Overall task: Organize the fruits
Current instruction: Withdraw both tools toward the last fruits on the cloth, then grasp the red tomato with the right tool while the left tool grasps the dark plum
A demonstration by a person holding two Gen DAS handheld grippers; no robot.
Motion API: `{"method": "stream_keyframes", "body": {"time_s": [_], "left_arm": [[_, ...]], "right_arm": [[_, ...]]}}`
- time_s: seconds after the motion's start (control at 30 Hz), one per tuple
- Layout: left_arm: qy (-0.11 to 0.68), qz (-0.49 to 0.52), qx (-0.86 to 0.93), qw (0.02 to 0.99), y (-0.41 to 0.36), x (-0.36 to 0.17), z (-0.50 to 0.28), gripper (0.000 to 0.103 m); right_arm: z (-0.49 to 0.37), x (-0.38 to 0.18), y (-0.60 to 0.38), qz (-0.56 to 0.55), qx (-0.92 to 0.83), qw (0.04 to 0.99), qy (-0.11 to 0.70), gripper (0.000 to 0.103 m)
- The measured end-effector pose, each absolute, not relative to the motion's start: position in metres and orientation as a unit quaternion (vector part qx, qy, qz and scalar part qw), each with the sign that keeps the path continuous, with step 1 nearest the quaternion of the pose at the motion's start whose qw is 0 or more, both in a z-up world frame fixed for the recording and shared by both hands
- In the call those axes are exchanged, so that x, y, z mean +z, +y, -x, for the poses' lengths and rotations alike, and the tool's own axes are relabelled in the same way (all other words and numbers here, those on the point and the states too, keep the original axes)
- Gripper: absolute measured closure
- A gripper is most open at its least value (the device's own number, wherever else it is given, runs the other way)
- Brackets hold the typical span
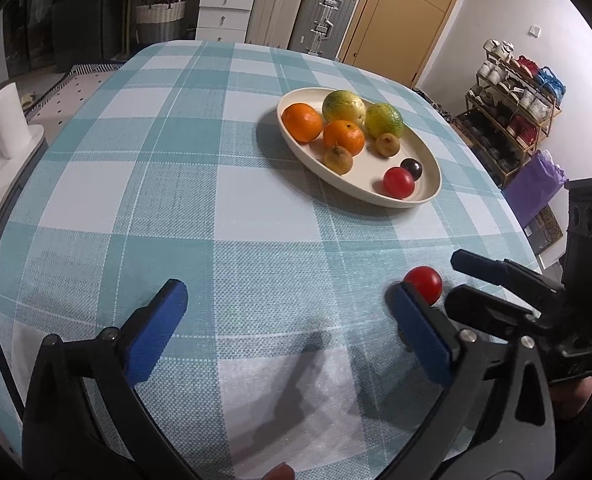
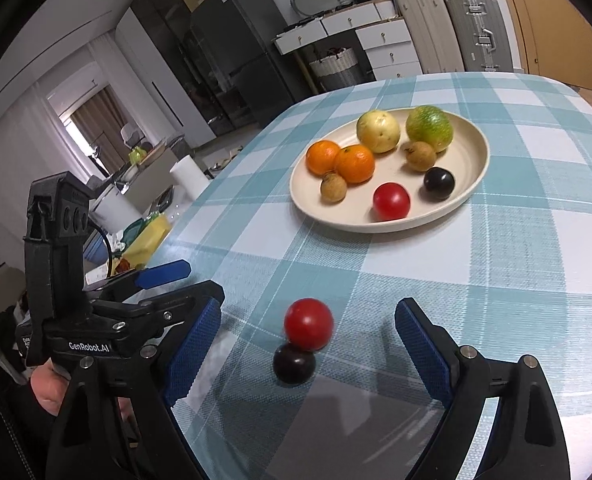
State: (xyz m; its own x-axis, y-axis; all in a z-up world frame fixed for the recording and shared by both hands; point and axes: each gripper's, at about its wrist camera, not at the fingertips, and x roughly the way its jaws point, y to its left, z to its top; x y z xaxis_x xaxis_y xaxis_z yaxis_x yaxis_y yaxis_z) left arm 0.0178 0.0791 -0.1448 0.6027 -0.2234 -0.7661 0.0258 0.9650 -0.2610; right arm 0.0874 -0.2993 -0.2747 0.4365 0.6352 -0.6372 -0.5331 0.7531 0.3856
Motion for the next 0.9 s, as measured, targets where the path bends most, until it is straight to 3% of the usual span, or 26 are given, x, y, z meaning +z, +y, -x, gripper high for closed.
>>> {"method": "stream_keyframes", "body": {"time_s": [0.33,0.5,0.57,0.9], "left_arm": [[0.457,0.144,-0.072,0.875,0.092,-0.155,-0.02,0.001],[0.456,0.167,-0.1,0.868,0.094,-0.156,-0.019,0.001],[0.455,0.167,-0.102,0.869,0.094,-0.155,-0.019,0.002],[0.452,0.166,-0.126,0.867,0.082,-0.154,-0.016,0.002]], "right_arm": [[-0.09,-0.281,-0.286,-0.042,0.338,0.839,0.424,0.035],[-0.091,-0.286,-0.282,-0.03,0.334,0.834,0.437,0.068],[-0.091,-0.287,-0.282,-0.034,0.337,0.832,0.439,0.073],[-0.087,-0.277,-0.293,-0.043,0.331,0.847,0.414,0.073]]}}
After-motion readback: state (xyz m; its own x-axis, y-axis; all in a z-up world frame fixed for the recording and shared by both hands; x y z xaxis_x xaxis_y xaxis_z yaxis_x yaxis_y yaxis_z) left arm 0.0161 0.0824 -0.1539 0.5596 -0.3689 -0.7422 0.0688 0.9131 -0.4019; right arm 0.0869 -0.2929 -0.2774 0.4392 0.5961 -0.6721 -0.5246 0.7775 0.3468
